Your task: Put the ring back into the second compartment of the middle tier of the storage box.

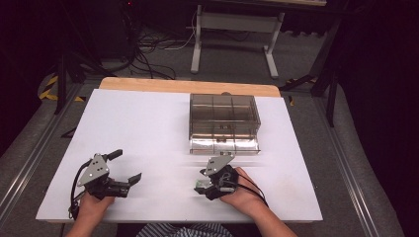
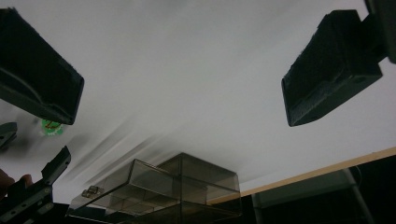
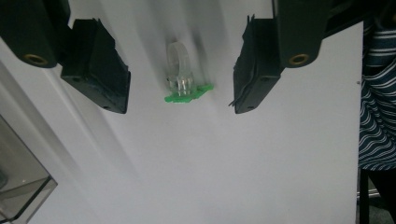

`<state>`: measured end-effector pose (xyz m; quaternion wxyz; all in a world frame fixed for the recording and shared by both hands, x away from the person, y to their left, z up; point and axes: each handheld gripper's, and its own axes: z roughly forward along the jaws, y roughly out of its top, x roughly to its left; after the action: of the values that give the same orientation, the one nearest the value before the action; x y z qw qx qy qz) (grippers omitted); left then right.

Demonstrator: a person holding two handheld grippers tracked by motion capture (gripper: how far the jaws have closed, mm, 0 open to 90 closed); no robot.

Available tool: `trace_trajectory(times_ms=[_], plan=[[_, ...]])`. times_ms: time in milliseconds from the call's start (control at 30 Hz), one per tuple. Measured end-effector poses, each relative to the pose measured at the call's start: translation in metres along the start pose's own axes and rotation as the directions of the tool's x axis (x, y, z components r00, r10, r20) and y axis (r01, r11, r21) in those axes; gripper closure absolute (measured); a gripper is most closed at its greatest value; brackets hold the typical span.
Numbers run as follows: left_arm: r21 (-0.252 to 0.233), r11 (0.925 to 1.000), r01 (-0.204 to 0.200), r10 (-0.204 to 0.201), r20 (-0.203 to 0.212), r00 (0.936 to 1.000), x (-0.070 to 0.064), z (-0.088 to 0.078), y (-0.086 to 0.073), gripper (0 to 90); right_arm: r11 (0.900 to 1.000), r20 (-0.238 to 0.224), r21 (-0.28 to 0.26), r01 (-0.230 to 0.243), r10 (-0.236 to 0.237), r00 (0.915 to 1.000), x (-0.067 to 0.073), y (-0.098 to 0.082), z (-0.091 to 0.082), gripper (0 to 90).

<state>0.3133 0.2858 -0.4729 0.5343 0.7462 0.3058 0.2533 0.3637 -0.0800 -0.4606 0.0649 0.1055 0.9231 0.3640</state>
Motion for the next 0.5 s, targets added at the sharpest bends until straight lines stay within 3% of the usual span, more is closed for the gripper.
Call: trace_trajectory(times_ms=[300, 500], plan=[[0.0, 1.0, 0.0, 0.0, 0.001, 1.0, 0.0, 0.0, 0.0, 0.2, 0.999, -0.017, 0.031, 0.014, -0.013, 0.9998, 0.004, 0.001, 0.012, 43.9], [0.0, 1.0, 0.0, 0.0, 0.001, 1.0, 0.0, 0.0, 0.0, 0.2, 0.999, -0.015, 0.046, 0.007, -0.007, 0.9999, 0.003, 0.001, 0.013, 56.3]])
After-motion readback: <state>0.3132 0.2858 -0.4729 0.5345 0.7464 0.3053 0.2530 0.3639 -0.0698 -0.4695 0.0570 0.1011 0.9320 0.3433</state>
